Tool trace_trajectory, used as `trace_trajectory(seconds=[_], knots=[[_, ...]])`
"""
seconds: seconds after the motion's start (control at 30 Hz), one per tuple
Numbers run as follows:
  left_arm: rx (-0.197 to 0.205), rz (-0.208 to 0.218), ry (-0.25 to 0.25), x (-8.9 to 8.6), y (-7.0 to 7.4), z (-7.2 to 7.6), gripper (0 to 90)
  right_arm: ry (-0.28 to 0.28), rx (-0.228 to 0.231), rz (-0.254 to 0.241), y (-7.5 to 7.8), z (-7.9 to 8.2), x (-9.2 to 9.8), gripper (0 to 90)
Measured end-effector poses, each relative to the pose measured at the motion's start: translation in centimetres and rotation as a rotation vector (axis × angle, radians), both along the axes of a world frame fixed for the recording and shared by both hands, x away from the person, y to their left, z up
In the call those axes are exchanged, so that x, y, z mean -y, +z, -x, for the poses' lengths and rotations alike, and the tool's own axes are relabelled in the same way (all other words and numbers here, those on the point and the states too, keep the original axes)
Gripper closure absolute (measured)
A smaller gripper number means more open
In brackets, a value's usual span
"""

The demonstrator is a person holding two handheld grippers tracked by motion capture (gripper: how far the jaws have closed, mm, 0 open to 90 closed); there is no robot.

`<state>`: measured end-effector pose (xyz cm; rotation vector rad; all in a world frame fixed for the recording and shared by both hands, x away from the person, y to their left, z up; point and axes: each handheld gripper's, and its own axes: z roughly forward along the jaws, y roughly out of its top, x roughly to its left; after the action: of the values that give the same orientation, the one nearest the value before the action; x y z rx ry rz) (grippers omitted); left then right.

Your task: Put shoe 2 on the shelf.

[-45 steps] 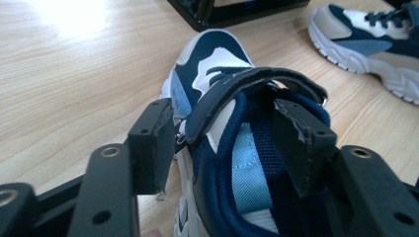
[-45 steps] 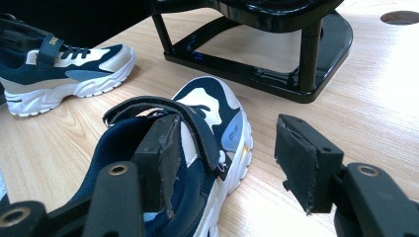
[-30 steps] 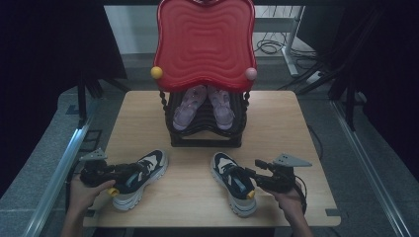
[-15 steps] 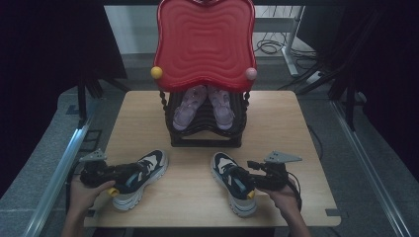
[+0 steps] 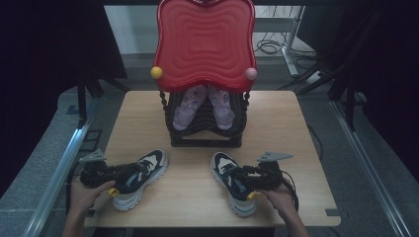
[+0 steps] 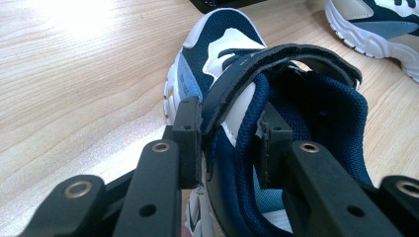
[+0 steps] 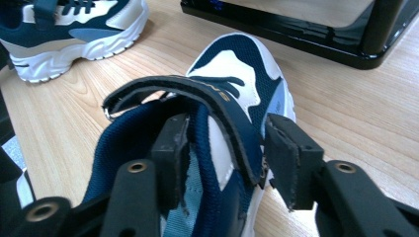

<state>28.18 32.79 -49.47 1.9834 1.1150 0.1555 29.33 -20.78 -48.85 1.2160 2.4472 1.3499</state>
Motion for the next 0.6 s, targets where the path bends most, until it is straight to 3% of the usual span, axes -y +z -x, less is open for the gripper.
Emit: trace_trajectory(seconds=[0.2, 0.43, 0.6], knots=[[0.001, -0.002, 0.007, 0.05, 0.01, 0.08, 70.9, -0.013, -0.025, 0.012, -0.14, -0.13, 0.14, 60.5], [0.015, -0.002, 0.032, 0.16, -0.01, 0.41, 72.3, -0.02, 0.024, 0.045, 0.21, 0.42, -0.01, 69.1], [0.034, 0.004, 0.036, 0.53, 0.14, 0.52, 72.5, -0.032, 0.037, 0.027, 0.19, 0.51, 0.46, 70.6]])
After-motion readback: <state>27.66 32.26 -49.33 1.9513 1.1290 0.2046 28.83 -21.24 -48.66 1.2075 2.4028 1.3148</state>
